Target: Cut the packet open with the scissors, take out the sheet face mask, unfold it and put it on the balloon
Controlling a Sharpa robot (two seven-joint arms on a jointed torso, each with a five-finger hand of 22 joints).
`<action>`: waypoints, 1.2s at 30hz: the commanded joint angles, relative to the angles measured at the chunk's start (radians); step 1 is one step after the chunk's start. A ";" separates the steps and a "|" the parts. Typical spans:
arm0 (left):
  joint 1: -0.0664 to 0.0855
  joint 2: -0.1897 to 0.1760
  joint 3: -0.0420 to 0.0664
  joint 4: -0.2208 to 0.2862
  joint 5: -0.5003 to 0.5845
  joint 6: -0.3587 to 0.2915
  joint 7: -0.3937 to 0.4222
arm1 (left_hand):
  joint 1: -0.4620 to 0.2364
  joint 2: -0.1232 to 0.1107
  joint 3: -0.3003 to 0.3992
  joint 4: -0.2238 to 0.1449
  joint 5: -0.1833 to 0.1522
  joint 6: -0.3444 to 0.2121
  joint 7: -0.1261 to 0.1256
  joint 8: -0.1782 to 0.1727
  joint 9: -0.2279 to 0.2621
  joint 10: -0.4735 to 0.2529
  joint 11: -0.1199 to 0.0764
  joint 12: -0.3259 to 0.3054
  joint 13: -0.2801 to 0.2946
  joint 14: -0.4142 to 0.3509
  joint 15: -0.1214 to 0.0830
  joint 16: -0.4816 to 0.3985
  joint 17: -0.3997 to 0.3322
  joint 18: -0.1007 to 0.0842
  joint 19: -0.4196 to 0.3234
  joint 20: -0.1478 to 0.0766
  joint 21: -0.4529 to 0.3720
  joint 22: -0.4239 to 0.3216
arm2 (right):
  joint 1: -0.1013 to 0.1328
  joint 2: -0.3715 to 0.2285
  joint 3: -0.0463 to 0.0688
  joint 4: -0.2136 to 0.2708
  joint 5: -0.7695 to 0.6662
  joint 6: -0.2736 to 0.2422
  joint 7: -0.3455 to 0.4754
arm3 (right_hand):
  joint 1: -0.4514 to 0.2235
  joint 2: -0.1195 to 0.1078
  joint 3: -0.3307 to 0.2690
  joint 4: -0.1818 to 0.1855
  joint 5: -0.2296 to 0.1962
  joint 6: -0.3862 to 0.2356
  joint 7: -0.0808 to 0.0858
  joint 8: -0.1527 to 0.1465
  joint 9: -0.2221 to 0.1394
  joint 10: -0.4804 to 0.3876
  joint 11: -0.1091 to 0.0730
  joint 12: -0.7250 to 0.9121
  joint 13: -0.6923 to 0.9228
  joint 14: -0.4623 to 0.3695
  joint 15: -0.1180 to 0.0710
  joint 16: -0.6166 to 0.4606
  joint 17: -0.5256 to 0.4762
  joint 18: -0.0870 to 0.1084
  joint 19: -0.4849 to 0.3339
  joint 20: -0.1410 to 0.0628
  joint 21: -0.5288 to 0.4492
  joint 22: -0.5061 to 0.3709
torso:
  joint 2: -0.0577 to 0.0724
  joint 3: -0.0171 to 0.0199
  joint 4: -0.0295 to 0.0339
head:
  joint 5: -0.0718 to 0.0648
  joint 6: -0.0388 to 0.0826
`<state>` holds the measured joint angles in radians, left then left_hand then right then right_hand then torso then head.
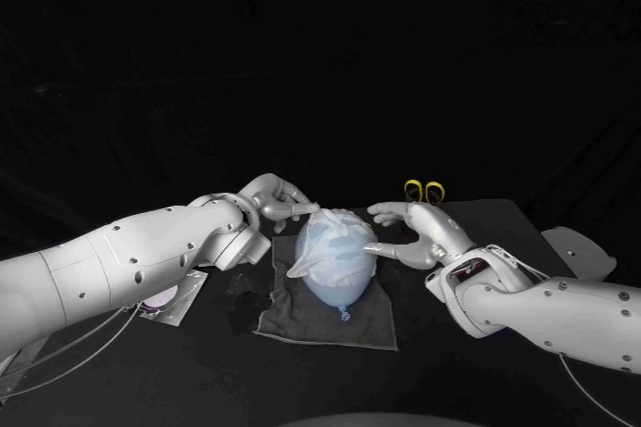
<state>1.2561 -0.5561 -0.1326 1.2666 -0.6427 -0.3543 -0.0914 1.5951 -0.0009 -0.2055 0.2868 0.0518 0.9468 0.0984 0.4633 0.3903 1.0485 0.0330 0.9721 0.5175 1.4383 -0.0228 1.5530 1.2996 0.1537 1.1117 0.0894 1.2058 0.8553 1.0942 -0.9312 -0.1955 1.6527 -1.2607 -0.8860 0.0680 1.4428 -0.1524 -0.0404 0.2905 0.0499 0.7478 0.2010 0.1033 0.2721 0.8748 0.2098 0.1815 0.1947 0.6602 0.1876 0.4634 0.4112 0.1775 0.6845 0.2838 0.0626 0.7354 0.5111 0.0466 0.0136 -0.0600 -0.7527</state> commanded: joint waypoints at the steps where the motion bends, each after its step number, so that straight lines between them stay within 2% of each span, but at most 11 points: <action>1: 0.001 0.009 0.002 -0.006 -0.008 0.031 -0.009 | 0.018 0.003 0.000 -0.008 -0.003 0.010 -0.002 0.002 -0.003 -0.001 -0.006 0.002 0.002 0.008 -0.001 0.006 0.007 -0.010 0.001 -0.008 0.005 0.005 | 0.003 0.015 0.001 -0.015 0.023 0.043 -0.001 | 0.008 -0.019 -0.072 0.008 -0.003 -0.117 0.045 -0.031 -0.039 -0.032 0.018 -0.039 -0.045 -0.026 0.018 -0.067 -0.054 -0.025 -0.059 0.006 -0.004 -0.074 | 0.002 0.0012 0.0004 | -0.002 0.001; 3: 0.001 0.012 0.002 -0.010 -0.010 0.032 -0.014 | 0.020 0.003 -0.001 -0.007 -0.003 0.011 -0.002 0.002 -0.004 -0.001 -0.006 0.002 0.002 0.008 -0.002 0.006 0.008 -0.011 0.002 -0.008 0.007 0.008 | 0.005 0.023 0.002 -0.024 0.030 0.050 -0.003 | 0.008 -0.069 -0.134 0.008 0.003 -0.213 0.074 -0.051 -0.072 -0.090 0.033 -0.082 -0.079 -0.074 0.033 -0.132 -0.101 -0.040 -0.107 0.007 -0.006 -0.127 | 0.002 0.0016 0.0002 | -0.001 0.000; 4: 0.001 0.013 0.002 -0.011 -0.011 0.033 -0.017 | 0.020 0.003 -0.001 -0.007 -0.003 0.011 -0.002 0.002 -0.004 -0.001 -0.006 0.002 0.002 0.008 -0.002 0.006 0.008 -0.011 0.002 -0.008 0.007 0.008 | 0.005 0.027 0.002 -0.027 0.035 0.056 -0.004 | 0.009 -0.083 -0.151 0.010 0.002 -0.239 0.082 -0.055 -0.081 -0.140 0.039 -0.100 -0.094 -0.104 0.040 -0.160 -0.123 -0.046 -0.144 0.007 -0.007 -0.166 | 0.002 0.0017 0.0002 | -0.001 0.000; 5: 0.001 0.014 0.002 -0.013 -0.013 0.033 -0.021 | 0.020 0.002 -0.003 -0.006 -0.003 0.011 -0.001 0.001 -0.004 -0.001 -0.006 0.002 0.002 0.007 -0.002 0.006 0.006 -0.011 0.003 -0.009 0.008 0.010 | 0.006 0.032 0.002 -0.032 0.041 0.063 -0.005 | 0.006 -0.097 -0.173 0.012 0.006 -0.264 0.088 -0.058 -0.090 -0.202 0.043 -0.116 -0.107 -0.141 0.044 -0.186 -0.144 -0.050 -0.186 0.007 -0.011 -0.210 | 0.002 0.0017 0.0000 | -0.001 0.000; 6: 0.001 0.015 0.002 -0.014 -0.014 0.032 -0.025 | 0.019 0.000 -0.006 -0.004 -0.003 0.011 0.001 0.000 -0.005 -0.001 -0.005 0.002 0.003 0.007 -0.002 0.006 0.006 -0.011 0.003 -0.009 0.008 0.010 | 0.007 0.036 0.002 -0.035 0.046 0.069 -0.006 | -0.002 -0.124 -0.216 0.015 0.010 -0.329 0.096 -0.065 -0.111 -0.297 0.052 -0.136 -0.128 -0.239 0.055 -0.249 -0.194 -0.061 -0.269 0.008 -0.018 -0.292 | 0.003 0.0017 -0.0003 | 0.000 -0.001; 8: 0.001 0.016 0.002 -0.016 -0.015 0.032 -0.032 | 0.016 -0.003 -0.013 0.000 -0.003 0.010 0.004 -0.001 -0.007 0.000 -0.003 0.002 0.004 0.007 0.000 0.005 0.004 -0.012 0.004 -0.010 0.010 0.013 | 0.008 0.045 0.003 -0.042 0.058 0.083 -0.007 | -0.013 -0.144 -0.236 0.009 0.012 -0.376 0.098 -0.067 -0.127 -0.363 0.058 -0.140 -0.142 -0.304 0.065 -0.291 -0.227 -0.072 -0.315 0.008 -0.021 -0.335 | 0.003 0.0019 -0.0004 | 0.001 -0.002; 18: 0.001 0.021 0.002 -0.015 -0.033 0.048 -0.064 | -0.020 -0.008 -0.053 0.004 -0.004 0.013 0.009 0.003 -0.010 0.007 0.003 0.010 0.011 0.017 0.005 0.006 0.026 -0.016 0.015 -0.007 0.026 0.035 | 0.013 0.084 0.004 -0.072 0.095 0.138 -0.019 | -0.054 -0.154 -0.253 0.013 0.012 -0.481 0.101 -0.073 -0.163 -0.483 0.067 -0.145 -0.157 -0.389 0.081 -0.351 -0.274 -0.090 -0.401 0.008 -0.026 -0.420 | 0.004 0.0011 0.0000 | -0.004 -0.003; 25: 0.001 0.018 0.005 -0.007 -0.050 0.036 -0.082 | -0.041 -0.005 -0.093 0.002 -0.004 0.024 0.004 0.023 -0.005 0.044 -0.001 0.059 0.078 0.038 0.002 0.010 0.065 -0.019 0.026 -0.008 0.040 0.054 | 0.014 0.101 0.004 -0.069 0.124 0.174 -0.017 | -0.078 -0.155 -0.254 0.013 0.012 -0.486 0.102 -0.071 -0.164 -0.489 0.068 -0.144 -0.156 -0.390 0.082 -0.356 -0.279 -0.092 -0.416 0.008 -0.027 -0.438 | 0.007 0.0004 0.0010 | -0.005 -0.004; 29: 0.001 0.016 0.008 -0.007 -0.054 0.028 -0.092 | -0.045 -0.008 -0.104 0.002 -0.004 0.018 0.006 0.025 -0.004 0.030 0.000 0.050 0.059 0.025 0.002 0.008 0.039 -0.018 0.023 -0.009 0.038 0.050 | 0.014 0.109 0.005 -0.074 0.132 0.185 -0.017 | -0.088 -0.155 -0.254 0.013 0.013 -0.489 0.102 -0.071 -0.165 -0.495 0.068 -0.144 -0.156 -0.395 0.083 -0.360 -0.282 -0.093 -0.427 0.008 -0.027 -0.448 | 0.006 0.0005 0.0017 | -0.007 -0.006; 30: 0.001 0.016 0.008 -0.007 -0.054 0.028 -0.095 | -0.048 -0.009 -0.111 0.002 -0.004 0.007 0.010 0.024 -0.005 0.009 0.003 0.035 0.034 0.022 0.004 0.007 0.033 -0.017 0.020 -0.008 0.037 0.046 | 0.014 0.110 0.005 -0.076 0.134 0.188 -0.017 | -0.091 -0.155 -0.254 0.013 0.013 -0.490 0.102 -0.071 -0.166 -0.498 0.069 -0.145 -0.157 -0.398 0.083 -0.362 -0.284 -0.094 -0.431 0.008 -0.028 -0.453 | 0.006 0.0004 0.0019 | -0.007 -0.006; 36: 0.001 0.015 0.010 -0.003 -0.056 0.047 -0.104 | -0.040 0.004 -0.121 -0.001 -0.003 -0.016 0.017 0.028 -0.004 -0.015 0.010 0.031 0.032 0.022 0.010 0.006 0.034 -0.017 0.016 -0.004 0.037 0.045 | 0.014 0.123 0.005 -0.087 0.138 0.201 -0.020 | -0.092 -0.153 -0.252 0.013 0.013 -0.492 0.102 -0.071 -0.166 -0.503 0.069 -0.145 -0.157 -0.401 0.084 -0.365 -0.286 -0.095 -0.436 0.008 -0.028 -0.458 | 0.007 0.0006 0.0009 | -0.005 -0.006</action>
<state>1.2562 -0.5423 -0.1245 1.2593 -0.6882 -0.3241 -0.1824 1.5581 -0.0051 -0.3227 0.2856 0.0518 0.9367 0.1140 0.4899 0.3853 1.0396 0.0428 1.0067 0.5496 1.4606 -0.0190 1.5593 1.3080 0.1533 1.1295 0.0823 1.2421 0.8996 1.1076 -0.8116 -0.1919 1.5668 -1.1302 -0.7194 0.0486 1.3590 -0.3038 -0.2896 0.3049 0.0579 0.2646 0.1424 0.0343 0.1067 0.3803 0.2788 0.0400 0.0392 0.2674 0.2728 0.1026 0.1262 0.0915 0.2562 0.2918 0.0398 0.2786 0.5176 0.0470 0.0150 -0.0662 -0.7591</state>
